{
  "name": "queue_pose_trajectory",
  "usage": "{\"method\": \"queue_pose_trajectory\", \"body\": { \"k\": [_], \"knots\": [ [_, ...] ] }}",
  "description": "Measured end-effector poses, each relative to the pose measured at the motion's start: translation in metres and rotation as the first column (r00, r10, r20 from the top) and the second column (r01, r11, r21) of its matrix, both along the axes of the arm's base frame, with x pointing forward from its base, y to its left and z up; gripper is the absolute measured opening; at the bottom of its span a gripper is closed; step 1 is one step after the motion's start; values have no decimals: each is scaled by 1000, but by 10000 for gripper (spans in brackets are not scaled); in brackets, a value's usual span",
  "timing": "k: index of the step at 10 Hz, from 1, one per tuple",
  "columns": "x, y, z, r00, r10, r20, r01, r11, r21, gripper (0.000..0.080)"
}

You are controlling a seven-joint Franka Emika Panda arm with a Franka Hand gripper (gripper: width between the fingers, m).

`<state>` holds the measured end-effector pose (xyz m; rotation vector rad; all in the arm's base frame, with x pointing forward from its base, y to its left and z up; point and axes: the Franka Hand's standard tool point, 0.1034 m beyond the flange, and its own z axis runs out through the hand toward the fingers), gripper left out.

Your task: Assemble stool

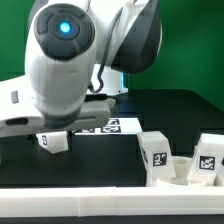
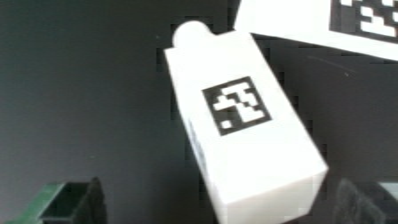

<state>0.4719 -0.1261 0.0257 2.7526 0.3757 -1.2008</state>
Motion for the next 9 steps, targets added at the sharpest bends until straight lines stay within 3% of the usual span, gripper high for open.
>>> {"method": "queue_pose_trajectory", "body": {
  "k": [2, 4, 5, 9],
  "knots": [
    [-14, 4, 1, 989, -14, -147, 10, 1000, -26, 649],
    [-17, 5, -2, 962, -40, -270, 21, 997, -73, 649],
    [-16, 6, -5, 957, -50, -285, 25, 996, -90, 649],
    [-17, 5, -11, 964, -42, -264, 20, 996, -88, 649]
  ]
}}
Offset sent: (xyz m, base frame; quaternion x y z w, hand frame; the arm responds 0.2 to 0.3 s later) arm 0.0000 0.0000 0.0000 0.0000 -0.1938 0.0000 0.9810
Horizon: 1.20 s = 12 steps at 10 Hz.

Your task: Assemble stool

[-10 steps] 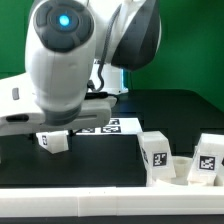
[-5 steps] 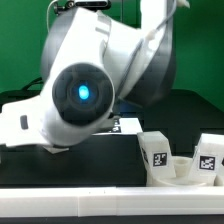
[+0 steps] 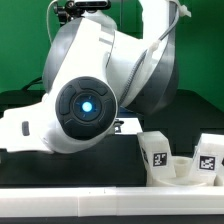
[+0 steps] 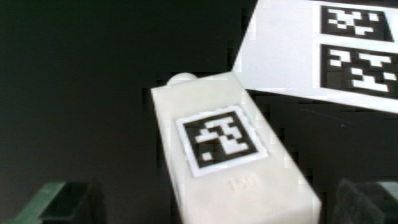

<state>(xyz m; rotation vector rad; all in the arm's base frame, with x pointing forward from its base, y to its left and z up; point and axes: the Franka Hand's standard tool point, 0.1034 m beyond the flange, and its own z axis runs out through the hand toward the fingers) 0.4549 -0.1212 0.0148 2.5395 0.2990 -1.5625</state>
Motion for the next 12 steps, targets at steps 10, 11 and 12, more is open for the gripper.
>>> {"method": "queue_pose_trajectory", "body": {
  "k": [10, 11, 12],
  "knots": [
    [-3, -3, 3, 999, -34, 7, 34, 999, 5, 337],
    [1, -3, 15, 998, -58, 6, 58, 998, 7, 337],
    [6, 1, 30, 996, -89, 5, 89, 996, 2, 337]
  ]
}}
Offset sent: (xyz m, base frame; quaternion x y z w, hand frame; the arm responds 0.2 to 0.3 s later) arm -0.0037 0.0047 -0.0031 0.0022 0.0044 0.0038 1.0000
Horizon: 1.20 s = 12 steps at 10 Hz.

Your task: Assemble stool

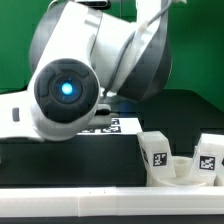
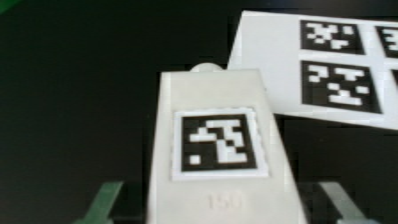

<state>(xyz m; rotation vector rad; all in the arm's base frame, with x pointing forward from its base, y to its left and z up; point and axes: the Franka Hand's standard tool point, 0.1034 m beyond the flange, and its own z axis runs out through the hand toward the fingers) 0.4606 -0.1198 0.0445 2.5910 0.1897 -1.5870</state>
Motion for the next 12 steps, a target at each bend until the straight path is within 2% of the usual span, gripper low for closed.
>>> {"method": "queue_pose_trajectory", "body": {
  "k": [1, 2, 4, 6, 8, 9, 10, 11, 12],
  "knots": [
    [9, 6, 20, 1000, -14, 17, 14, 1000, -3, 337],
    [13, 8, 30, 999, -17, 27, 17, 1000, -8, 337],
    [11, 5, 25, 1000, -18, 23, 19, 1000, -10, 337],
    [15, 4, 23, 999, -11, 53, 11, 1000, -8, 338],
    [17, 7, 28, 997, -41, 66, 42, 999, -5, 338],
    [28, 16, 36, 988, -85, 128, 86, 996, -7, 338],
    [38, 32, 50, 971, -145, 188, 151, 988, -16, 338],
    [53, 45, 59, 938, -196, 285, 203, 979, 5, 338],
    [55, 46, 66, 929, -172, 329, 180, 984, 5, 338]
  ]
}}
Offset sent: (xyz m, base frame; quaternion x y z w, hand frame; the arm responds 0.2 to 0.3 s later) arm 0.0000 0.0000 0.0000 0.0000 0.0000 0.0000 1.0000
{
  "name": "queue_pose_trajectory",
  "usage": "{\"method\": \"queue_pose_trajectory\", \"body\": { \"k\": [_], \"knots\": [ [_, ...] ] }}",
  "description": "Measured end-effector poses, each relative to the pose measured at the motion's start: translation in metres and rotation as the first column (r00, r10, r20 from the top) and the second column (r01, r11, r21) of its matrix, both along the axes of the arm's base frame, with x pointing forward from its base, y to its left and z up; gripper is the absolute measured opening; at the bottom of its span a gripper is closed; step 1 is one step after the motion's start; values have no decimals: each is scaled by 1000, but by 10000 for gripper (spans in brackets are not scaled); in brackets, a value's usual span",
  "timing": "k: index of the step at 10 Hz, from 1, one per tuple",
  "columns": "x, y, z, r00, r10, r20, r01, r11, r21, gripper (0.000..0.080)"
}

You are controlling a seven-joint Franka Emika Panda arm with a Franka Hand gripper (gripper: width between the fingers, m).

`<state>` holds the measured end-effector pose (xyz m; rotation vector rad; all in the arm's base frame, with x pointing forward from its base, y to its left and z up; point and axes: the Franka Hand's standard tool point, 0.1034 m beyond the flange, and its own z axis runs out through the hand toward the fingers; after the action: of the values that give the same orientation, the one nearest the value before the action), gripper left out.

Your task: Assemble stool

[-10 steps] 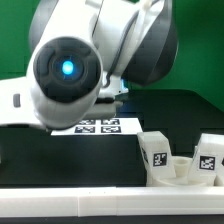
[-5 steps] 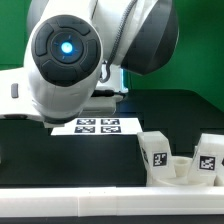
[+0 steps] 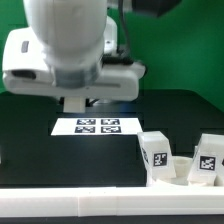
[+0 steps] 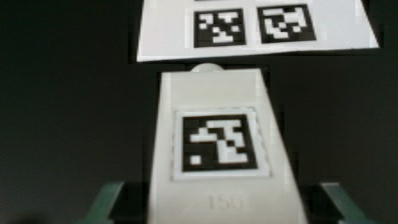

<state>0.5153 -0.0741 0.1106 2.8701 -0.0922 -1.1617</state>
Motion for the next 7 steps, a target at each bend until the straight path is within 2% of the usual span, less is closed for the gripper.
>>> {"method": "queue_pose_trajectory", "body": {
  "k": [1, 2, 5, 7],
  "knots": [
    [7, -1, -4, 996, 11, 87, -11, 1000, -4, 338],
    [7, -1, -4, 991, 13, 135, -13, 1000, -2, 338],
    [20, -2, -5, 936, 36, 350, -32, 999, -16, 338],
    [24, 13, 4, 889, 12, 457, -7, 1000, -13, 338]
  ]
}}
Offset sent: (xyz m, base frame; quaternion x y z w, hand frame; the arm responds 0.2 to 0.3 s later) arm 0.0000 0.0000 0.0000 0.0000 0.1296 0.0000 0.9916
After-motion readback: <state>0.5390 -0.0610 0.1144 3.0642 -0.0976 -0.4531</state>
